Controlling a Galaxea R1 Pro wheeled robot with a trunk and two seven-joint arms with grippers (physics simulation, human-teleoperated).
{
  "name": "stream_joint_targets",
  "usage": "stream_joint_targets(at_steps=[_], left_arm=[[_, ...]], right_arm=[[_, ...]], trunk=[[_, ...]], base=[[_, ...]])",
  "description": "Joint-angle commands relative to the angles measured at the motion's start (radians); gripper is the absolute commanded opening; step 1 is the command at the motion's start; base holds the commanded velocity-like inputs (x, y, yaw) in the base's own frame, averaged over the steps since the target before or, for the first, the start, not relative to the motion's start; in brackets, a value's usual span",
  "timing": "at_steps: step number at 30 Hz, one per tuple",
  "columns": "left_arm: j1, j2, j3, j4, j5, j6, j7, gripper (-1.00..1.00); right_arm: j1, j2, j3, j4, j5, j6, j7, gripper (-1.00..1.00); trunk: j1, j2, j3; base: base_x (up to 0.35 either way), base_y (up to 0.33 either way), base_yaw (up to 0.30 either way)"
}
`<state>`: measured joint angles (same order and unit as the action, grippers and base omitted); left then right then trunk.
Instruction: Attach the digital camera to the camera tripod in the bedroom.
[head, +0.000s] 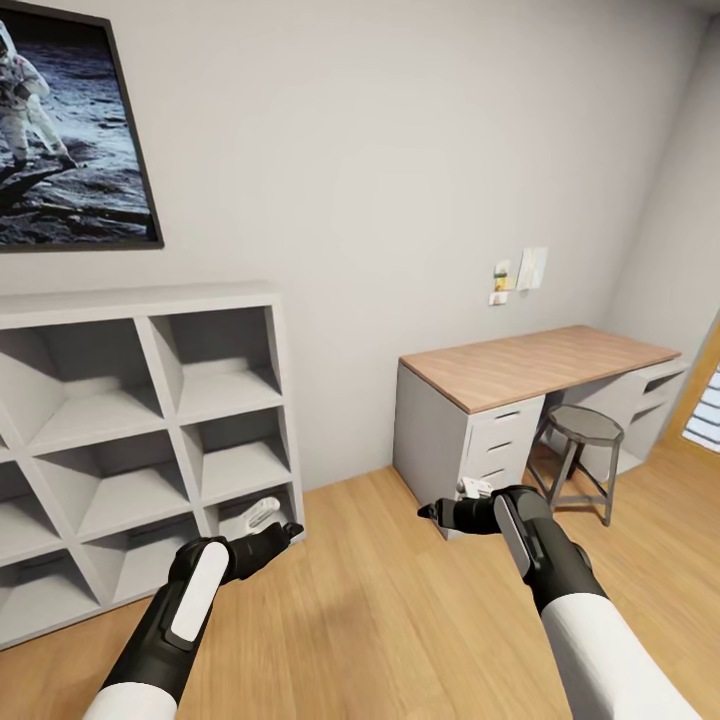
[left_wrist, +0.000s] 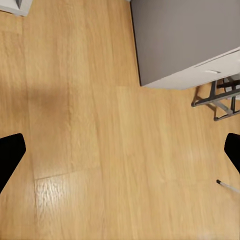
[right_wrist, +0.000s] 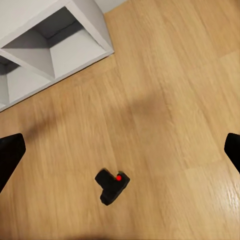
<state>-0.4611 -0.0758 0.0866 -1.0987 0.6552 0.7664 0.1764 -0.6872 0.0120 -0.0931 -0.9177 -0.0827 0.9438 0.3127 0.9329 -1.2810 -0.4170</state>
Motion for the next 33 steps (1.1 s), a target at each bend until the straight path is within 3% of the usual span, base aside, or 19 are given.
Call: stream_joint_targets(at_steps=[1, 33], left_arm=[[-0.001, -0.001, 0.002, -0.001, 0.011, 0.005, 0.008, 1.00], [-0.001, -0.001, 0.004, -0.004, 0.012, 0.005, 0.008, 1.00]], right_arm=[[-0.001, 0.001, -0.003, -0.001, -0.006, 0.006, -0.001, 1.00], [-0.001, 0.002, -0.004, -0.004, -0.005, 0.006, -0.001, 1.00]], trunk=[[0.004, -0.008, -0.004], [0.127, -0.232, -0.105]], base=[[0.000, 0.000, 0.000], [0.000, 0.000, 0.000]])
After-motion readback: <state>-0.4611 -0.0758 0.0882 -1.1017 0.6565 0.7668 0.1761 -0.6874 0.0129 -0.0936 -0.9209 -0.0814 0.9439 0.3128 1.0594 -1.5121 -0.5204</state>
